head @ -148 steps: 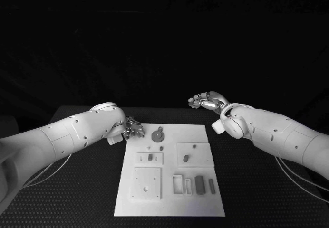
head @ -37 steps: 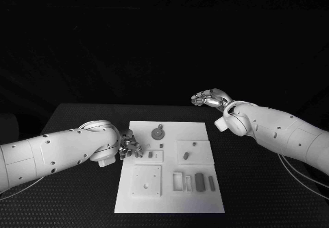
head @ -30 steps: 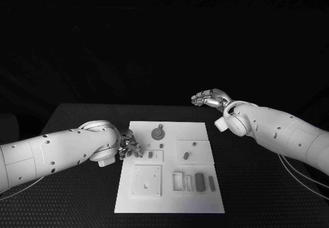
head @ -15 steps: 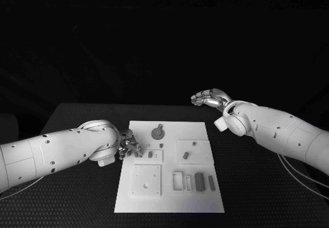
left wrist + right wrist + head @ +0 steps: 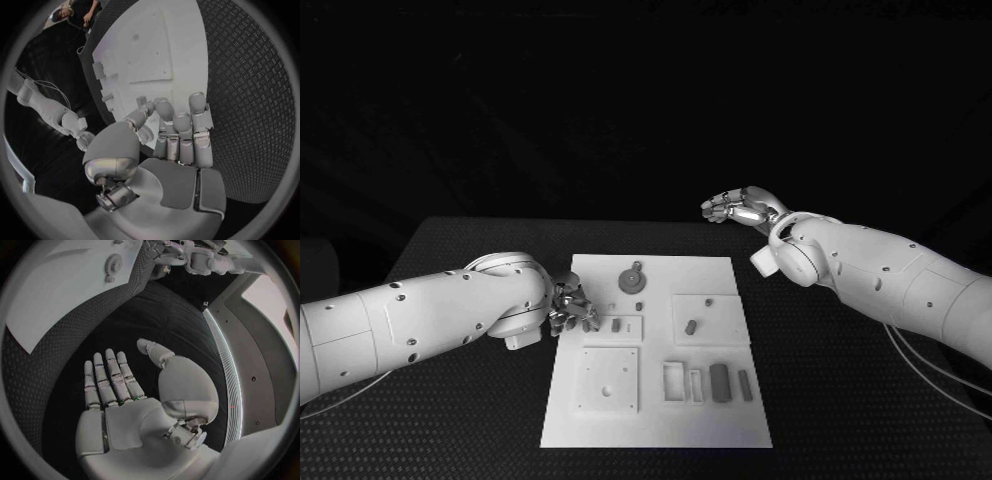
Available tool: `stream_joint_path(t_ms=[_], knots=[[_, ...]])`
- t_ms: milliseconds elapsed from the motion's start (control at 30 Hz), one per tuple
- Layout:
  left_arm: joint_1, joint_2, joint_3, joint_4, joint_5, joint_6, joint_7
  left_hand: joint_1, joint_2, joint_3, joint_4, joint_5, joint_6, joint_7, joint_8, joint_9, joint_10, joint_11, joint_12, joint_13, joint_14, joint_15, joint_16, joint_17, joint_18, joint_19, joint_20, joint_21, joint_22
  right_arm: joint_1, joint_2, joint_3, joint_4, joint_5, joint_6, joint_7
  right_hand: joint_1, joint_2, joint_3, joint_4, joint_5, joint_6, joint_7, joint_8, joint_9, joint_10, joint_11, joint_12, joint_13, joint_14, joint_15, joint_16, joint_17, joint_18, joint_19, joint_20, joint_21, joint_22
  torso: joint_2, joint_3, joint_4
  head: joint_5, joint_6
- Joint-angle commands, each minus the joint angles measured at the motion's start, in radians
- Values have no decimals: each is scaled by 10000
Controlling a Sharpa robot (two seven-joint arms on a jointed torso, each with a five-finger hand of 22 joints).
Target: Assemble the parts on the task board
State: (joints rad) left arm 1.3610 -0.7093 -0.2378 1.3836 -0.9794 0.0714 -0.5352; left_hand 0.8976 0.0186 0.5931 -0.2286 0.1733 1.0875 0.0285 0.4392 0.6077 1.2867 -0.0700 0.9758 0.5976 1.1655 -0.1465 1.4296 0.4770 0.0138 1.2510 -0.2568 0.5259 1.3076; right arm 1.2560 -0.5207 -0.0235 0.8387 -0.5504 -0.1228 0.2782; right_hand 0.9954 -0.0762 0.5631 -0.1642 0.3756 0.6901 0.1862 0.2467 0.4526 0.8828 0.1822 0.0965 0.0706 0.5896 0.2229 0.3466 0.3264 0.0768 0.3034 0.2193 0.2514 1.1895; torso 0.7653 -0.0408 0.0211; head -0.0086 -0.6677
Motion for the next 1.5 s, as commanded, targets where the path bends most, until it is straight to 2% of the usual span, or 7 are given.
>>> stream_joint_path(t_ms=[33, 467, 633, 900, 1067, 1433, 1500], knots=[[-13, 25, -10, -24, -61, 208, 43, 387, 250, 373, -345, 45, 54, 5, 74, 21, 229, -125, -37, 15, 145, -173, 55, -11, -14, 61, -16, 39, 197, -4, 3, 5, 6, -48, 137, 114, -71, 45, -43, 38, 1, -86, 78, 57, -15, 61, -12, -46, -15, -20, 52, -60, -11, -98, -39, 35, -44, 16, 2, 0, -2, 0, -2], [-17, 302, -11, -139, -98, 88, -103, 263, 276, 306, -198, 4, 46, 12, 78, 18, 241, -118, -50, 30, 151, -166, 61, -34, -21, 68, 1, 49, 186, -4, -8, 5, 20, -48, 143, 115, -72, 44, -44, 39, 1, -87, 78, 62, -20, 64, -12, -50, -14, -20, 52, -61, -12, -97, -38, 36, -52, 23, 1, 5, -1, -8, -6], [-123, 421, -10, -205, -173, 52, -126, 232, 272, 288, -166, -8, 35, 16, 73, 14, 240, -114, -52, 37, 149, -166, 60, -40, -18, 65, 0, 49, 184, -4, -11, 5, 20, -48, 136, 117, -72, 46, -44, 40, 1, -87, 78, 64, -22, 65, -11, -51, -14, -20, 52, -62, -13, -96, -37, 36, -55, 26, 6, -3, -10, -27, -15], [-148, 475, -9, -219, -243, 190, -210, 181, 211, 254, -118, -64, -12, 34, 49, -1, 233, -96, -62, 50, 139, -171, 54, -55, -13, 49, 0, 41, 178, -4, -19, 5, 31, -48, 137, 117, -73, 45, -45, 41, 1, -88, 79, 67, -25, 66, -11, -53, -14, -21, 52, -63, -14, -95, -37, 37, -60, 30, -2, 6, -3, -39, -24], [-148, 458, -9, -194, -248, 330, -278, 84, 14, 191, 57, -446, -61, 62, 24, -26, 196, -66, -102, 76, 87, -168, 44, -84, -4, -7, 0, 15, 170, -4, -32, 5, 54, -48, 137, 117, -72, 45, -45, 40, 1, -88, 79, 68, -27, 67, -11, -54, -14, -21, 52, -64, -15, -95, -37, 37, -63, 33, -3, -2, 3, -55, -32], [-149, 391, -8, -225, -381, 37, -346, -298, -794, -68, 572, -669, -282, 136, -58, -85, 86, 4, -157, 141, -24, -184, 17, -150, 0, -87, -7, -43, 153, -5, -43, 5, 49, -47, 129, 116, -70, 39, -46, 37, 1, -92, 79, 70, -31, 67, -10, -57, -14, -23, 53, -66, -16, -94, -38, 37, -69, 38, -2, -9, 4, -66, -19], [-149, 377, -7, -230, -406, -62, -356, -597, -798, -588, 471, -512, -329, 151, -42, -66, 57, 11, -148, 175, -54, -178, 38, -150, 4, -120, -13, -40, 171, -5, -44, 5, 46, -47, 122, 116, -70, 37, -46, 36, 1, -93, 80, 70, -32, 67, -10, -58, -15, -24, 53, -66, -16, -94, -38, 37, -70, 39, -1, -9, 6, -72, -17]])
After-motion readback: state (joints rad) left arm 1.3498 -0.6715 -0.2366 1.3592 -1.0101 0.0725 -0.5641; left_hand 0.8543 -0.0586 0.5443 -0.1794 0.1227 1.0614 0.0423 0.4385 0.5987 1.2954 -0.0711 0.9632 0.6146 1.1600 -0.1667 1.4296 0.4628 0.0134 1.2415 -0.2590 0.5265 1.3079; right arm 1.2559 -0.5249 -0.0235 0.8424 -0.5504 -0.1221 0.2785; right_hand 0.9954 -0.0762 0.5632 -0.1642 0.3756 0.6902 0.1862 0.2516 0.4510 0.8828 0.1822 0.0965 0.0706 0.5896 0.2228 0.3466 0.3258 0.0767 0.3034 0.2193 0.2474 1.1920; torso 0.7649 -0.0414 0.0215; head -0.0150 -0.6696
